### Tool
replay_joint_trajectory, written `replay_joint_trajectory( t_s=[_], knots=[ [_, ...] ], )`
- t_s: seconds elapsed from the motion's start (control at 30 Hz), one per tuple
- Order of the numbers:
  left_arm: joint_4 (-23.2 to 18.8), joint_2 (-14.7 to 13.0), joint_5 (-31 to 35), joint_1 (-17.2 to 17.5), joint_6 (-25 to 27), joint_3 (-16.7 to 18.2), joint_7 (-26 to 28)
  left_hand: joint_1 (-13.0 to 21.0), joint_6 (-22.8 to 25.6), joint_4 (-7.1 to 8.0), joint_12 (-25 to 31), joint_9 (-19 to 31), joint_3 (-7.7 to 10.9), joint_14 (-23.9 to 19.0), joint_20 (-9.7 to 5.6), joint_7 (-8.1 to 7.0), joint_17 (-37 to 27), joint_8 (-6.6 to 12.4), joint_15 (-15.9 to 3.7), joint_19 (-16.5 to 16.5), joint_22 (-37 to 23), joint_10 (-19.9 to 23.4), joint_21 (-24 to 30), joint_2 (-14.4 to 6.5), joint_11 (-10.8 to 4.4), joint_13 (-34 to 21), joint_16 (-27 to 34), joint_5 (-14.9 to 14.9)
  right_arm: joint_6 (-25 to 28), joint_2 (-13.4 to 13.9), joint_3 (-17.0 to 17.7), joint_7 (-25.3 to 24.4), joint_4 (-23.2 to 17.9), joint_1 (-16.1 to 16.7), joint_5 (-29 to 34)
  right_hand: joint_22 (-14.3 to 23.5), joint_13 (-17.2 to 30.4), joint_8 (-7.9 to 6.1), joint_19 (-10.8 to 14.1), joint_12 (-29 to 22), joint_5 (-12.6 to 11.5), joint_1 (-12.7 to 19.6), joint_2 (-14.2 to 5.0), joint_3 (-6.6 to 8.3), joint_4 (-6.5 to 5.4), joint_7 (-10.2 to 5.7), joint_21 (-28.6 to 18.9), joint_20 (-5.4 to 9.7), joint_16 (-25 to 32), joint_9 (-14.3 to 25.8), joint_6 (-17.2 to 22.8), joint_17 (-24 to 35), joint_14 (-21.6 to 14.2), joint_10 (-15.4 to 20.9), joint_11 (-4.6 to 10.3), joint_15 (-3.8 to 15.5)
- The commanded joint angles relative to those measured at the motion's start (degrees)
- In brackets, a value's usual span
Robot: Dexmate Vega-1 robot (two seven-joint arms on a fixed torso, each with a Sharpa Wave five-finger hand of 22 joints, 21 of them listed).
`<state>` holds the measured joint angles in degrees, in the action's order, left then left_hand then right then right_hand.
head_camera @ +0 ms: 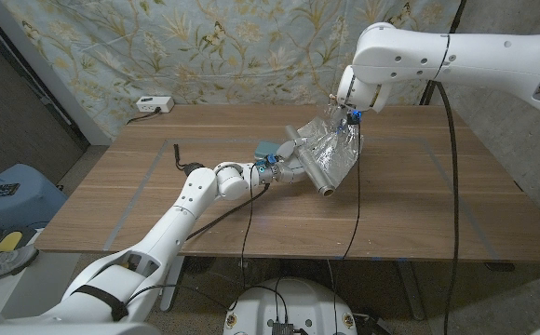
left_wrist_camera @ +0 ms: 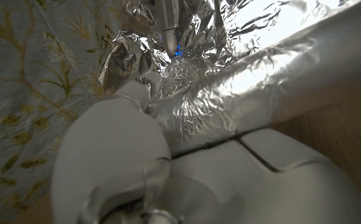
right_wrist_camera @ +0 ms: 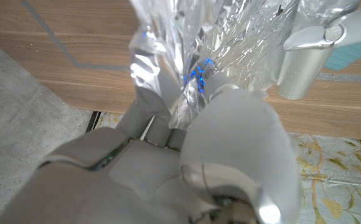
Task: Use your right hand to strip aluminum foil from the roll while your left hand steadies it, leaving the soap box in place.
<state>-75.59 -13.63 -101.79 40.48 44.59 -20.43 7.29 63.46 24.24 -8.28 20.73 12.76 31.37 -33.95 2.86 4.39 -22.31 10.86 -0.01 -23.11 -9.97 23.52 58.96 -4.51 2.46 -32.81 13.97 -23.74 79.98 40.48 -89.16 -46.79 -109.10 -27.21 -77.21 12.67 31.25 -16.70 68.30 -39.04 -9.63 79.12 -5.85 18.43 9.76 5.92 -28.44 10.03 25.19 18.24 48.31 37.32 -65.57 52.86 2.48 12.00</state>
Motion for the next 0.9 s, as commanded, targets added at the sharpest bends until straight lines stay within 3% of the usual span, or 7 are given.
replay_joint_trajectory(
  t_s=[0.03, 0.47, 0.9],
  knots=[
    [0.52, -0.15, -0.12, -0.03, 0.88, 0.15, -0.89, -0.50, 0.22, -0.24, -0.34, 0.00, 0.13, 0.03, 0.17, -0.11, -0.02, 0.28, -0.06, 0.23, -0.14, 0.28, -0.17, -0.11, 0.09, -0.09, 0.01, -0.26, 0.00, 1.72, -1.11, -2.58, 0.38, -1.34, -2.35, 0.21, 0.60, 0.14, -0.34, -0.55, -0.31, 0.61, -0.22, 0.14, -0.44, -0.02, -0.51, -0.08, -0.52, 0.24, 0.32, 0.41, -0.40, -0.16, 0.27, 0.55],
    [0.38, -0.34, 0.13, 0.12, 1.43, 0.07, -1.57, -1.01, 0.36, -0.18, -0.71, -0.12, 0.13, 0.16, 0.22, -0.33, 0.09, 0.49, 0.03, 0.22, -0.13, -0.11, -0.24, -0.20, 0.03, -0.14, 0.06, -0.25, 0.00, 3.00, -2.55, -7.31, 0.58, -3.14, -7.12, 0.23, 0.58, 0.44, -0.86, -0.83, -0.33, 0.73, -0.36, -0.03, -0.54, -0.11, -1.30, -0.15, -1.13, 0.43, 0.49, 0.95, -0.54, -0.29, 0.45, 0.48],
    [0.39, -0.54, 0.21, 0.17, 1.49, 0.16, -1.90, -1.33, 0.62, -0.17, -0.90, -0.21, 0.21, 0.20, 0.18, -0.34, 0.16, 0.66, 0.18, 0.26, -0.13, -0.14, -0.32, -0.39, 0.07, -0.19, 0.15, -0.25, 0.00, 2.83, -5.28, -7.59, 1.11, -5.75, -7.75, 0.23, 0.41, 0.76, -1.23, -1.00, -0.32, 0.77, -0.39, -0.26, -0.63, -0.13, -2.13, -0.15, -1.82, 0.55, 0.64, 1.33, -0.57, -0.34, 0.44, 0.43]
  ],
)
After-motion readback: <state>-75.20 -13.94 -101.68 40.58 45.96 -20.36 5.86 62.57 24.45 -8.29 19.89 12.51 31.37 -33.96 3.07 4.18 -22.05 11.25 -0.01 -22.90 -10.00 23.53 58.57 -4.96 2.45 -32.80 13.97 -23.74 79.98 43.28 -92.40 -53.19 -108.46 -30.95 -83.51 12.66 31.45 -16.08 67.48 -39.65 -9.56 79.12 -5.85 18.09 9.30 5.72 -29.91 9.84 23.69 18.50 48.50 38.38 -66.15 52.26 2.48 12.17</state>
